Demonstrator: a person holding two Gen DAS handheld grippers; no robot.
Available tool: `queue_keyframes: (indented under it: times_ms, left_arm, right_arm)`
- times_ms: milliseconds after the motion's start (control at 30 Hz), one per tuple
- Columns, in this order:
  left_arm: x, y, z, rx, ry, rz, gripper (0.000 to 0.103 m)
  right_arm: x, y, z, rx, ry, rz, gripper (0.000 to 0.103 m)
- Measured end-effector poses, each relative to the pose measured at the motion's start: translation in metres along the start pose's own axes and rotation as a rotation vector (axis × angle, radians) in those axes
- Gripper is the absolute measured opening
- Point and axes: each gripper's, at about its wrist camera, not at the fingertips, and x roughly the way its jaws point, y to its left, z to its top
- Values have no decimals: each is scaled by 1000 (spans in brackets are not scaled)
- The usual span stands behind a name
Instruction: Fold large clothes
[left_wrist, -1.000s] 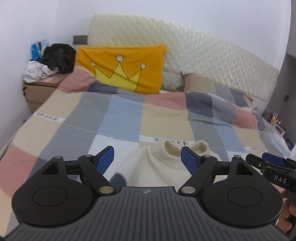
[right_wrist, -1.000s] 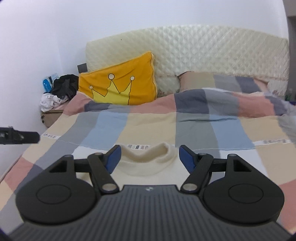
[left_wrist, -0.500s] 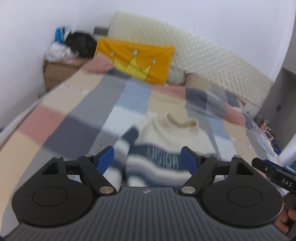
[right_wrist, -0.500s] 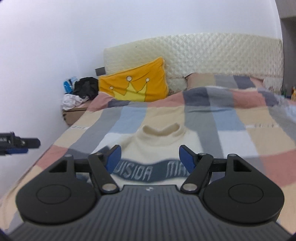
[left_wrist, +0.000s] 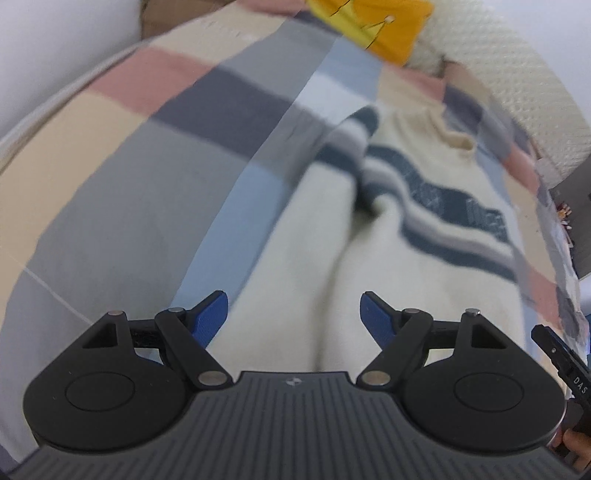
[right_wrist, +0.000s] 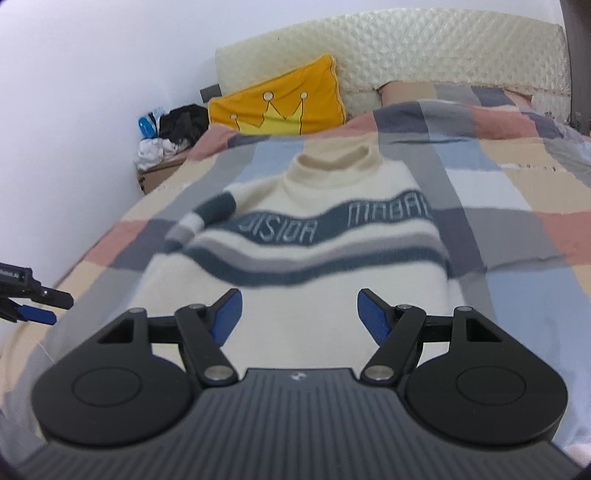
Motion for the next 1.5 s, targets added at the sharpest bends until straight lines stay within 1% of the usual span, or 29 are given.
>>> queue_keyframes:
  times_ms: [167,200,267,333,433,500,600,700,767,833,900,967,1033,1067,1133,1167,1200,1233,1367,1433,1500]
  left_arm:
    - [23,34,-9,-29,76,14,80]
    - [29,39,-11,-31,94,6,75]
    - [39,47,-13,-37,132,5,72]
    - [45,55,-15,-52,157,5,63]
    - [54,62,-14,-43,186,18,58]
    - [59,64,-13,-43,202,13,56]
    - [67,66,-11,-44,226,-1,56]
    - [78,63,-11,-6,267,-20,56]
    - [80,62,-8,-3,284,-34,56]
    - [82,57,-7,34,295,-54,56]
    - [81,56,-9,64,290,-63,55]
    - [78,57,-10,74,291,-75,49]
    - [74,58,-10,81,297,-88,36]
    - [73,58,-11,83,300,-93,33]
    - [72,57,-14,88,298,-100,19]
    - [70,57,-14,81,290,-105,15]
    - [67,59,-13,67,277,-126,8]
    - [63,61,-12,48,262,-149,7]
    - [48,66,-12,-5,182,-166,7]
    - [37,74,-8,-56,145,-177,6]
    - [27,79,2,-104,94,-181,6]
  right_arm:
    - [19,-13,-22,91,79,46,71]
    - [22,-13,-24,94,91,54,71]
    - [28,-10,-27,92,109,63,71]
    - [34,-6,-29,83,123,76,71]
    - [41,-4,-31,72,127,71,71]
    - [46,-3,-32,61,127,62,71]
    - [52,-1,-33,29,129,52,71]
    - [58,-1,-35,19,138,47,71]
    - [60,-4,-36,27,138,82,71]
    - [63,-4,-37,21,141,79,71]
    - [65,-5,-37,27,144,80,71]
    - [65,-5,-36,34,138,76,71]
    - [64,-6,-37,39,134,70,71]
    - [65,-7,-37,42,133,66,71]
    - [66,-8,-37,50,134,54,70]
    - [67,-8,-37,57,131,45,70]
    - [67,-8,-36,64,129,40,70]
    - [67,-8,-36,67,127,35,70]
    - [64,-4,-39,53,117,9,70]
    - [63,-2,-41,42,116,-2,70]
    - [62,-1,-43,37,116,-8,70]
